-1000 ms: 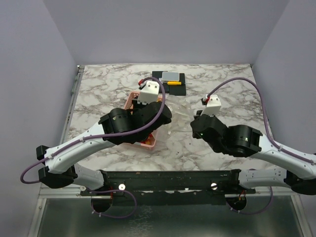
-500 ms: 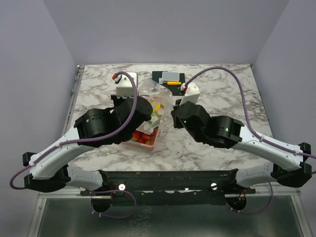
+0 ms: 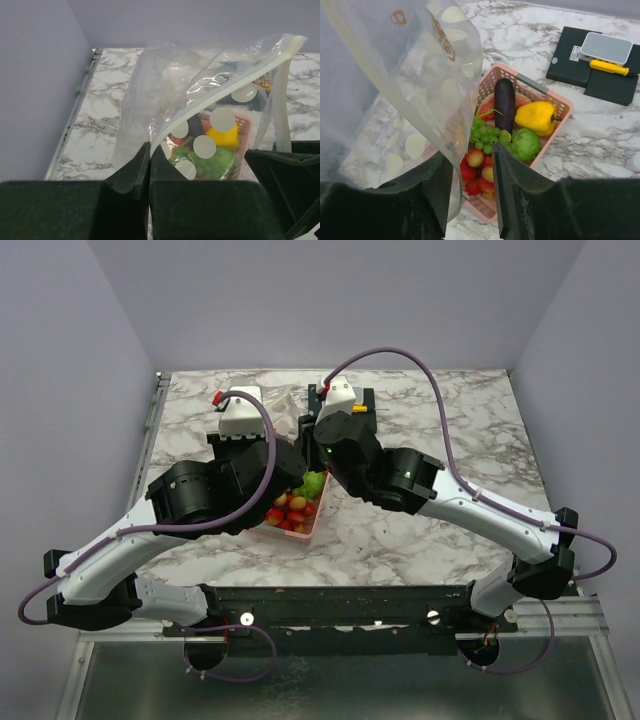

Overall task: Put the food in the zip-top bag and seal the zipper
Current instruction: Open the zipper of the food storage bag, then move the bin to the center of the board.

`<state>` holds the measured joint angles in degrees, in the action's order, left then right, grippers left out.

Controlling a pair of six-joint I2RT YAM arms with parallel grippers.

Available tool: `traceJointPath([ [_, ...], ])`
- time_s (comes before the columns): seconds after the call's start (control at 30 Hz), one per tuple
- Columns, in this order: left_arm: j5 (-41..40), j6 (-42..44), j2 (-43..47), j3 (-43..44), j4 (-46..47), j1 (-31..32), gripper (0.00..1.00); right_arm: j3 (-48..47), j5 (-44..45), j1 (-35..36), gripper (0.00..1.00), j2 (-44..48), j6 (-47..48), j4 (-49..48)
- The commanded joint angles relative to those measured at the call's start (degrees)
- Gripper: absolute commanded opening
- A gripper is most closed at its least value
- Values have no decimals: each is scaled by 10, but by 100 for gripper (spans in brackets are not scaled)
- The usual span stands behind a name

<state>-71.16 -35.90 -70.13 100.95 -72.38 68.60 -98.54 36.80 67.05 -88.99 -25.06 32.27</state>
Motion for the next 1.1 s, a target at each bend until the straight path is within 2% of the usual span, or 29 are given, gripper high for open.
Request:
traceJointPath([
  [0.0,-82,-28,-9,-2,-50,-4,0,-31,-31,-7,45,-9,7,-23],
  [0.1,-101,-28,-17,-19,-53,-10,0,-22,-31,-8,50,4,3,-23],
  [0.33,-135,-24,-26,-56,-44,-35,0,43,-15,-9,56,69,-19,-22],
  [0.5,-131,23,-7,-99,24,-57,0,114,4,-13,58,115,-41,-20],
  [0.53,-127,34,-2,-110,41,-64,0,129,8,-77,59,121,-46,-20],
  [0.57,-122,45,5,-120,58,-69,0,142,9,-26,60,126,-52,-20],
  [0.63,-116,66,18,-144,90,-82,0,168,2,-28,60,134,-64,-23],
  [0.8,-85,120,53,-210,175,-123,0,220,-37,-60,60,128,-90,-43],
  [1.07,-58,169,99,-303,272,-179,0,243,-76,-89,60,66,-123,-59],
])
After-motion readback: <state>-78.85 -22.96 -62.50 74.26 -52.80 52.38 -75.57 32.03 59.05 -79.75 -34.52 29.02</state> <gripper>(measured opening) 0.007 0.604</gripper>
